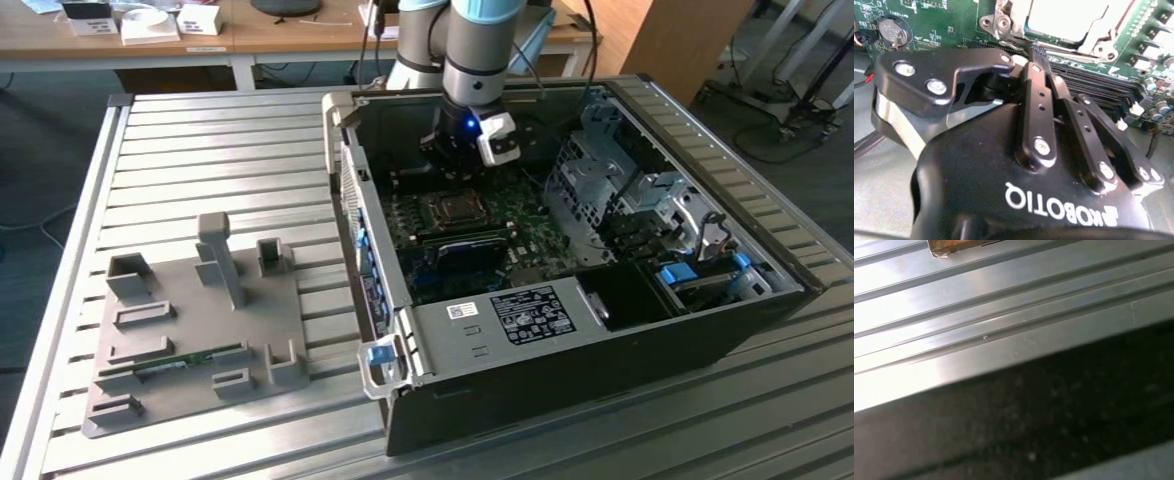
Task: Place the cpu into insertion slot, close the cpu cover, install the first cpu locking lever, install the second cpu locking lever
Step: 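Install the first cpu locking lever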
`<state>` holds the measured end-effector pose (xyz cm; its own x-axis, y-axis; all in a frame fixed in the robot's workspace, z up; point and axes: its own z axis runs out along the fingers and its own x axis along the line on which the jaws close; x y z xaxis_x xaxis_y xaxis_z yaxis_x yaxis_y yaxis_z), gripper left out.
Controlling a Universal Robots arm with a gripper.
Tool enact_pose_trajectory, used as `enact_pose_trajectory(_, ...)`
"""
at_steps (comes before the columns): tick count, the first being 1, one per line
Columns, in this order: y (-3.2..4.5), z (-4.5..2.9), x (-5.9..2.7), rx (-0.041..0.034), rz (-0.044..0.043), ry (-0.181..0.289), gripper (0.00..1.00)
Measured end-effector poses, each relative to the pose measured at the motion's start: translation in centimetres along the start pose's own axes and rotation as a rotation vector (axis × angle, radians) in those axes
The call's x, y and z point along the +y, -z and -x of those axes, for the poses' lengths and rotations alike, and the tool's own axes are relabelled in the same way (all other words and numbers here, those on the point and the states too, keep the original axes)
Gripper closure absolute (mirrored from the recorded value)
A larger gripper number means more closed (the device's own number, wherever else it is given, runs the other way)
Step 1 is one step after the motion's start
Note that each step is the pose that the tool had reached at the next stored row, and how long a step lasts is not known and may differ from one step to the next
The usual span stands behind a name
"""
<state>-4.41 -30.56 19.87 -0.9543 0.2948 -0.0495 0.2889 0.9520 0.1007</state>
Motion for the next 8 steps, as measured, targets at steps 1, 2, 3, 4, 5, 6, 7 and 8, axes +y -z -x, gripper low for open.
enact_pose_trajectory(1,0.08,0.0,0.01,0.0003,0.0006,0.0,0.89)
enact_pose_trajectory(2,0.16,0.01,0.01,0.0005,0.0011,0.0,0.89)
enact_pose_trajectory(3,0.26,0.01,0.02,0.0006,0.0019,0.0,0.89)
enact_pose_trajectory(4,0.37,0.02,0.04,0.0008,0.0023,0.0,0.89)
enact_pose_trajectory(5,0.52,0.02,0.05,0.0009,0.0026,0.0,0.89)
enact_pose_trajectory(6,0.69,0.03,0.07,0.001,0.0027,0.0,0.89)
enact_pose_trajectory(7,0.89,0.04,0.09,0.001,0.0028,0.0,0.89)
enact_pose_trajectory(8,1.09,0.05,0.11,0.001,0.003,0.0,0.89)
